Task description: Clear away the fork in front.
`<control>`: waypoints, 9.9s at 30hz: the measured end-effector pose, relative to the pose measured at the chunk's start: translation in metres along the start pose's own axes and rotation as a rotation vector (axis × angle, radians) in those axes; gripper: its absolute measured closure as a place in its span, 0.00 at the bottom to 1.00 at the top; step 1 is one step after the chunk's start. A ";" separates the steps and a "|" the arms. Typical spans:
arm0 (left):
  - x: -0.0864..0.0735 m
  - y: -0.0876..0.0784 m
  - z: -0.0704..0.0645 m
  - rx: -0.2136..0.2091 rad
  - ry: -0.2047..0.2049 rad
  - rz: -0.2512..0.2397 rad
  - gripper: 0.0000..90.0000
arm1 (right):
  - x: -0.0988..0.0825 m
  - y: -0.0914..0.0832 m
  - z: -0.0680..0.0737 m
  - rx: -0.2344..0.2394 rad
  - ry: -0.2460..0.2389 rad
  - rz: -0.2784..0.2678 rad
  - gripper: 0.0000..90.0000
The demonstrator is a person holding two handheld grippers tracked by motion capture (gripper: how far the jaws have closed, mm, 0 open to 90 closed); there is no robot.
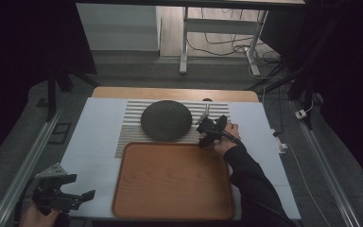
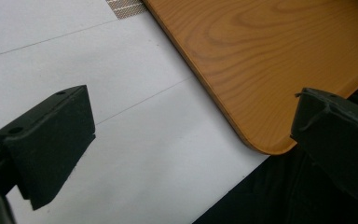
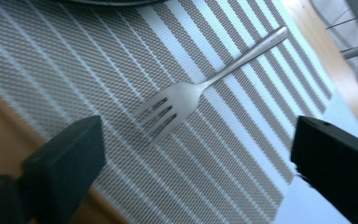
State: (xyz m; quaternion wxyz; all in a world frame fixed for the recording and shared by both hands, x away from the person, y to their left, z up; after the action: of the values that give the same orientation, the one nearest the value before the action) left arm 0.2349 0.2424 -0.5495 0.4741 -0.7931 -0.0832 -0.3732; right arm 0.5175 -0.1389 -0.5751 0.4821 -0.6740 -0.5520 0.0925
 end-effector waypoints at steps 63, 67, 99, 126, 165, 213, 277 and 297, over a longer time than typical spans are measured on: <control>0.014 0.006 -0.025 -0.126 0.129 -0.051 0.00 | -0.016 -0.112 0.027 0.172 0.047 -0.270 0.99; 0.016 0.008 -0.027 -0.132 0.148 -0.056 0.00 | -0.020 -0.122 0.029 0.216 0.089 -0.298 0.99; 0.067 0.046 -0.047 -0.212 0.239 -0.031 0.00 | -0.046 -0.188 0.067 0.552 0.224 -0.478 0.99; 0.110 0.106 -0.087 -0.312 0.466 0.085 0.00 | -0.018 -0.213 0.124 0.818 0.136 -0.556 0.99; 0.076 0.134 -0.126 -0.509 1.032 0.323 0.86 | -0.010 -0.235 0.166 1.048 -0.084 -0.574 0.99; 0.065 0.105 -0.096 -0.276 0.457 0.396 0.96 | -0.068 -0.193 0.088 0.486 0.378 -0.403 0.11; 0.092 0.132 -0.044 -0.103 0.097 0.278 0.98 | -0.117 -0.199 0.071 0.399 0.482 -0.367 0.01; 0.090 0.164 -0.055 -0.079 0.154 0.308 0.98 | -0.117 -0.198 0.073 0.410 0.481 -0.355 0.01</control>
State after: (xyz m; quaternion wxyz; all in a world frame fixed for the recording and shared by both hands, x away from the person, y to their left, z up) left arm 0.3503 0.0898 -0.5874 0.4992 -0.7835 0.0903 -0.3589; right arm 0.2968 -0.2110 -0.5117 0.7317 -0.4597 -0.5013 -0.0450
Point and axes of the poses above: each handheld gripper's, and its own axes: y roughly forward along the jaws, x roughly out of its top, z roughly to its left, the point moved 10 cm from there along y, roughly forward along the jaws, and after that the axes turned 2 degrees about -z, right-handed, at the moved point
